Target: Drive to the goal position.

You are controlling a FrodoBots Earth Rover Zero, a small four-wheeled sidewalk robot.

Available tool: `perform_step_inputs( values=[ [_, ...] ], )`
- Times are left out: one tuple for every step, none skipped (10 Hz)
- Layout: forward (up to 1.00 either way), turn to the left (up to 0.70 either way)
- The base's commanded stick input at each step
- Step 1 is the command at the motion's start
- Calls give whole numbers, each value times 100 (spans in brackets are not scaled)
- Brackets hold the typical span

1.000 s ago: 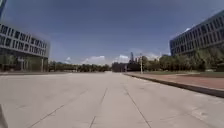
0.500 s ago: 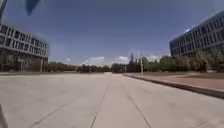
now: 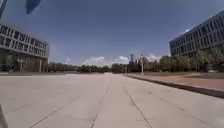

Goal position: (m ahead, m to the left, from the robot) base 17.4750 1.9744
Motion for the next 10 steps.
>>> perform_step_inputs(
  values=[
    [70,2],
    [70,2],
    [70,2],
    [70,2],
    [70,2],
    [70,2],
    [70,2],
    [70,2],
    [70,2],
    [70,2]
  ],
)
